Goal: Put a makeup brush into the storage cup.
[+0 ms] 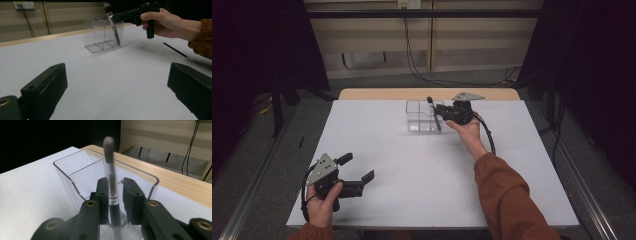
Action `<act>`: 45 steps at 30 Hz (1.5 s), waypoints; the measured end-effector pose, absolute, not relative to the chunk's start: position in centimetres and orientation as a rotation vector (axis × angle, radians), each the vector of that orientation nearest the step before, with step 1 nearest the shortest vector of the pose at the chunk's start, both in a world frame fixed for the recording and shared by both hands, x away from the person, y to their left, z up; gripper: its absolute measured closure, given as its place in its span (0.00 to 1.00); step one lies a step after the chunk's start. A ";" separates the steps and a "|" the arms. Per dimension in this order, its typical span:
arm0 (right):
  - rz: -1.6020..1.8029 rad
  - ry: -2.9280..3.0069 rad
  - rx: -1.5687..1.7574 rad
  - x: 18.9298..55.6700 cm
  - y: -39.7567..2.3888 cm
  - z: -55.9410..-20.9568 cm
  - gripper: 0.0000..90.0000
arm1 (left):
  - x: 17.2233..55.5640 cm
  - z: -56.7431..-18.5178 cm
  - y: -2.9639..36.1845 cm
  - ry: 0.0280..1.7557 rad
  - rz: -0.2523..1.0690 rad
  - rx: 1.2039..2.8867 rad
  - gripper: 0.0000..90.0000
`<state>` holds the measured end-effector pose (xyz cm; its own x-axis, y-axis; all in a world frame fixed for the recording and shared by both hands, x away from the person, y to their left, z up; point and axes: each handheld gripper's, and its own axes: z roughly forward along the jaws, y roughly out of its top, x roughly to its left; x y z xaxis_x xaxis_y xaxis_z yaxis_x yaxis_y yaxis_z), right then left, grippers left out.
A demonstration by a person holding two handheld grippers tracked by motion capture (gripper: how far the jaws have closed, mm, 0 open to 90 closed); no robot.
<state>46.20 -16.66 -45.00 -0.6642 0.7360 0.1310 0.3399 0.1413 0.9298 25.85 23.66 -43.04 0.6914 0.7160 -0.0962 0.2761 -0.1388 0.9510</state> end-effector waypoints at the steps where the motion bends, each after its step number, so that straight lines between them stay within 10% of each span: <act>1: 1.531 2.067 1.039 46.2 -16.7 -45.0 0.78 | 25.9 -43.0 23.7 0.800 0.462 1.719 0.03; 24: 1.581 2.024 1.002 43.9 -17.6 -44.0 0.08 | 25.8 -43.0 23.8 0.808 0.459 1.717 0.03; 45: 1.567 2.025 1.013 40.3 -20.9 -43.5 0.00 | 25.6 -43.0 24.1 0.812 0.471 1.714 0.03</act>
